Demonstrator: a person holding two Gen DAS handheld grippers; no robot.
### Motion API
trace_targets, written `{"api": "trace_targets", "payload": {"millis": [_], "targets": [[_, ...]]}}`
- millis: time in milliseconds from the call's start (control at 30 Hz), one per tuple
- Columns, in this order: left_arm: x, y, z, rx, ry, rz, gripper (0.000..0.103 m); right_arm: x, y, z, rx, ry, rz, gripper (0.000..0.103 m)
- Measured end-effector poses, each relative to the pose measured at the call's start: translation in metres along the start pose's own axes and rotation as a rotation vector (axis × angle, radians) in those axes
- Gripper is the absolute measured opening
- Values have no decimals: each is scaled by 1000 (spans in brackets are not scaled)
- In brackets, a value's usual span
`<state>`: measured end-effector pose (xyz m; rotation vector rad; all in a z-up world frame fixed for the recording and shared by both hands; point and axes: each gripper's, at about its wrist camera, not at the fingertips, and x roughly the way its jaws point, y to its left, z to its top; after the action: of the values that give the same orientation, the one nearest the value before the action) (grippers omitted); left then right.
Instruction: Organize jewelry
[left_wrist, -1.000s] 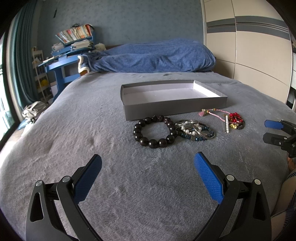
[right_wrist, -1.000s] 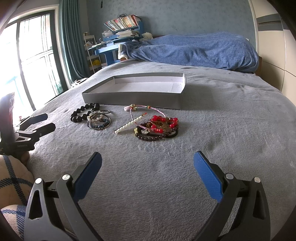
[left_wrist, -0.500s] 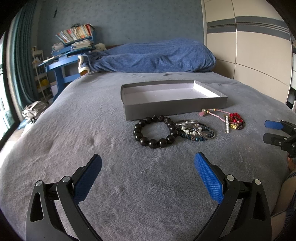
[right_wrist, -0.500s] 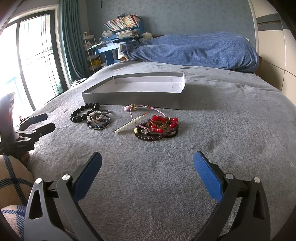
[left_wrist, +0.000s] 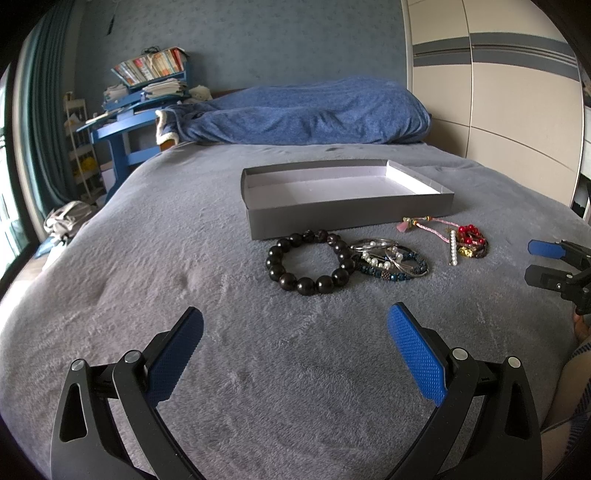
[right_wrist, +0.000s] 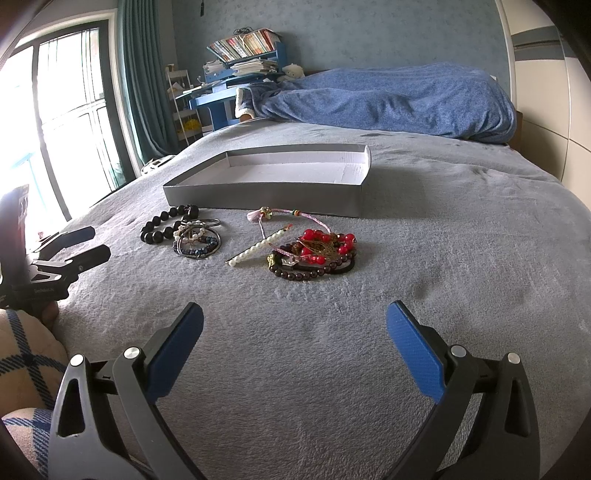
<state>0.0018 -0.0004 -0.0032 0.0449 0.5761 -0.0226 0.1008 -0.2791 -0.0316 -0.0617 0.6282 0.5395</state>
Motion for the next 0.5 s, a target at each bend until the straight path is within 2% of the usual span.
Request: {"api": "trace_targets", "payload": {"millis": [500], "targets": [[-1, -2, -1, -1, 2, -2, 99, 2, 1, -1, 0, 3, -3, 98]]}}
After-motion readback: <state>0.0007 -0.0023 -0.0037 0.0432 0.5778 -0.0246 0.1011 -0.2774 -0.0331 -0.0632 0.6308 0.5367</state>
